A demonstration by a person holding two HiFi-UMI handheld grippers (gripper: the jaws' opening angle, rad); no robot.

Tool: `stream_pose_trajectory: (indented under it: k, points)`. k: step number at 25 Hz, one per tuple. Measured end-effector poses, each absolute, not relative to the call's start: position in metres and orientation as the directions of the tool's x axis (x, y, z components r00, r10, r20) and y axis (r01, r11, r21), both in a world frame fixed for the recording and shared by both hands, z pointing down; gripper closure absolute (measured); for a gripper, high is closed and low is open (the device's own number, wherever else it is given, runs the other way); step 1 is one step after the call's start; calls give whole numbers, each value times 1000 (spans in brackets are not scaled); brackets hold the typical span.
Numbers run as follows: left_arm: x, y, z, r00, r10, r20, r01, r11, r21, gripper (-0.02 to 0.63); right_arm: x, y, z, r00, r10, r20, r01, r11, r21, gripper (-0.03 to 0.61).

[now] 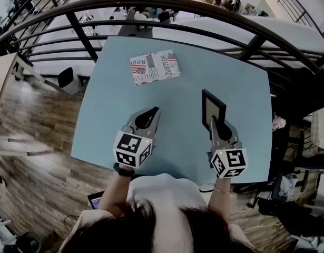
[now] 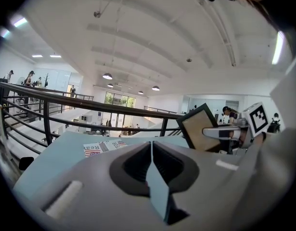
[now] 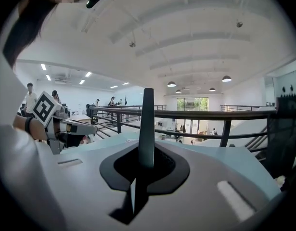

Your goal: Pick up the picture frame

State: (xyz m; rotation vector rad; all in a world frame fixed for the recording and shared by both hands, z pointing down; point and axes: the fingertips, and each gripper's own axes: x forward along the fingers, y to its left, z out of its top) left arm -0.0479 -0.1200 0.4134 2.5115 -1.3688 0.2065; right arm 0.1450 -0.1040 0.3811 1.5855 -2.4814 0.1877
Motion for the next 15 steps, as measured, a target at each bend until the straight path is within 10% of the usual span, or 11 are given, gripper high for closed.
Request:
stream_pose_trajectory:
  k: [15]
  points:
    - [-66,-126,409,502,-833,234,-865,-477,157,557,149,-108,373,-402,-896,189,-912,410,2,568]
